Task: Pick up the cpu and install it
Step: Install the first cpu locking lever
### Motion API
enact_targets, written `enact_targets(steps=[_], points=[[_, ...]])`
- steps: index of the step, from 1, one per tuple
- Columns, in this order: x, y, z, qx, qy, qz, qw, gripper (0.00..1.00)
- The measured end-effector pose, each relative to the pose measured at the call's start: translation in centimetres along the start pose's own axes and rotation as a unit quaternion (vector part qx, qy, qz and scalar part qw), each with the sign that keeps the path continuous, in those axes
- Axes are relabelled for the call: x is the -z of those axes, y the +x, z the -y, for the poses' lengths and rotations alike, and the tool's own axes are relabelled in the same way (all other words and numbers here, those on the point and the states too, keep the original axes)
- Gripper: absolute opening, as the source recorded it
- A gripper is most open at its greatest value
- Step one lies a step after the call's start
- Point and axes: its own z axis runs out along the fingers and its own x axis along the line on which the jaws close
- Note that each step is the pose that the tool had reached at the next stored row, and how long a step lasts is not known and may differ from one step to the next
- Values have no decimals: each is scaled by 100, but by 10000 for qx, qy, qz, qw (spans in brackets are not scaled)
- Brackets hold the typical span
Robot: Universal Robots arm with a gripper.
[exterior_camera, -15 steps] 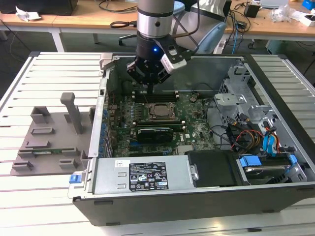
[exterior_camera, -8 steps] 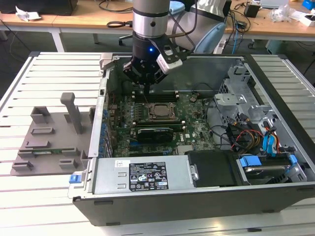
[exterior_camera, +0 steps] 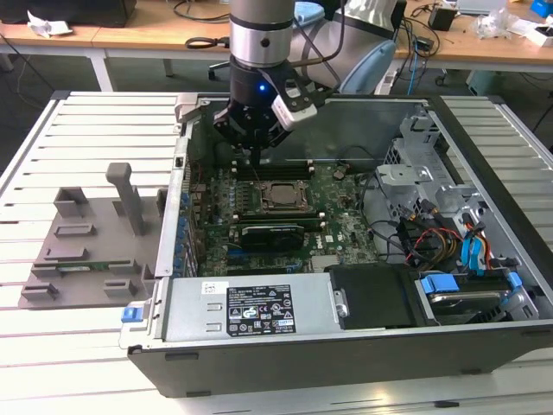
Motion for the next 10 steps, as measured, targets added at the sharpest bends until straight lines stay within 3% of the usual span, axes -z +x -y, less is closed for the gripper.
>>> enact_targets(steps=[6,10], points=[[-40,71,-15,0,-1,0,10000,11],[-71,115,-77,1,-1,0,10000,11]])
